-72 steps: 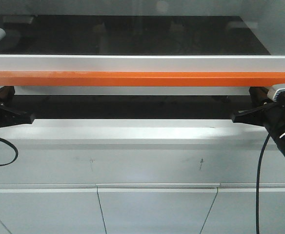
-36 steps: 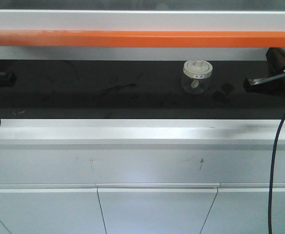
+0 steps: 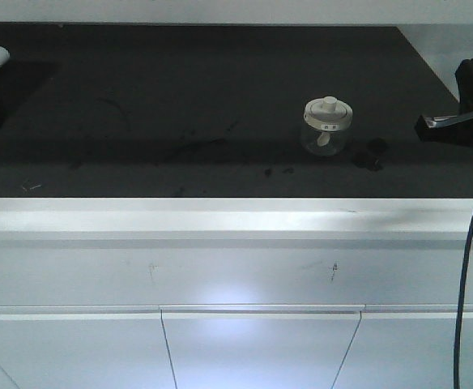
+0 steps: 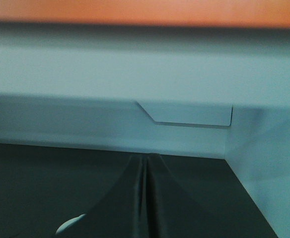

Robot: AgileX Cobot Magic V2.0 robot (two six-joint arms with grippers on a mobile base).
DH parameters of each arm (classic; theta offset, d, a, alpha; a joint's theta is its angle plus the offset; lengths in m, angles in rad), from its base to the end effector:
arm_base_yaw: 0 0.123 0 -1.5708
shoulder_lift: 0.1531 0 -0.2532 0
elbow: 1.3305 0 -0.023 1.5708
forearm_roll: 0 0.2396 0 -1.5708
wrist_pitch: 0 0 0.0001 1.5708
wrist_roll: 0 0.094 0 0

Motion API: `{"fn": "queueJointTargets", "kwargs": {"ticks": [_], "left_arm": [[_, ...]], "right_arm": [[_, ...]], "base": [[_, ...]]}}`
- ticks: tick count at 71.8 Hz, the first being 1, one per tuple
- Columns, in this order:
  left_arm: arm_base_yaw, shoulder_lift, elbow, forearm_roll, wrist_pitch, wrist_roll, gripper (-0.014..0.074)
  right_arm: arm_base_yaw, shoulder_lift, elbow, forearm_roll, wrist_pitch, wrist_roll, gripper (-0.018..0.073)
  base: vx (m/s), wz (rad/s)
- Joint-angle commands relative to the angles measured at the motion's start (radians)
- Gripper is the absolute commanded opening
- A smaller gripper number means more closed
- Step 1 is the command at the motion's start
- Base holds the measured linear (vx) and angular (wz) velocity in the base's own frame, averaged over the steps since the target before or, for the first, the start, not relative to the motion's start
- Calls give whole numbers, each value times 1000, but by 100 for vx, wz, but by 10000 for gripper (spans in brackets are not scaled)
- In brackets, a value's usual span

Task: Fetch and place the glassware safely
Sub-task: 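Lower the right gripper into the hood toward the glass jar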

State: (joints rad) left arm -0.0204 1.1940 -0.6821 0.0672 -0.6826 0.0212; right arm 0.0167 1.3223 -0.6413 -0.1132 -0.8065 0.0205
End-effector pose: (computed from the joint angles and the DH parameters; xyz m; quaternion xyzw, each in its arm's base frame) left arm 0.2623 -0.0093 0.3159 0.0454 0.6092 0.0080 0.7917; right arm 0.2788 0.0123 0.2794 -0.0552 0.6272 0.0096 0.7769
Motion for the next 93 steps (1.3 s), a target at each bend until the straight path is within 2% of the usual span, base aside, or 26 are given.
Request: {"fn": "queueJointTargets", "kwargs": {"ticks": [1,16,27,39,46,54,61,67,80,93], "left_arm": [[-6,-38,-29,-7,-29,-9,-7],[-6,-95,-29,-7,89,-9,-7],[-6,-153,-29,-7,223,-9,-7],[-6,-225,-29,-7,365,-10,-7],[-6,-269,-29,-7,418,-10,-7],[-6,-332,-21,-7,490,-9,-7],[-6,-398,24,-6,510,-8,-7],[-6,-466,84,-6,513,-8,-7],[-6,-620,211,-6,551,-8,-7],[-6,-702,254,-7,602,-8,-7]], "right_arm": [[-1,-31,-29,-17,-58,-3,-3],[-1,-87,-29,-89,64,70,-3],[-1,-148,-29,-94,166,101,-3],[-1,-212,-21,-144,239,140,-3],[-1,-240,-21,-205,298,220,-3],[-1,-266,-21,-351,327,347,-3],[-1,-278,-20,-471,322,475,-3],[-1,-297,9,-501,313,568,-2],[-1,-357,128,-501,315,563,-2],[-1,-372,180,-502,314,541,-2]], "base": [[0,0],[0,0],[0,0],[0,0],[0,0],[0,0],[0,0],[0,0],[0,0],[0,0]]}}
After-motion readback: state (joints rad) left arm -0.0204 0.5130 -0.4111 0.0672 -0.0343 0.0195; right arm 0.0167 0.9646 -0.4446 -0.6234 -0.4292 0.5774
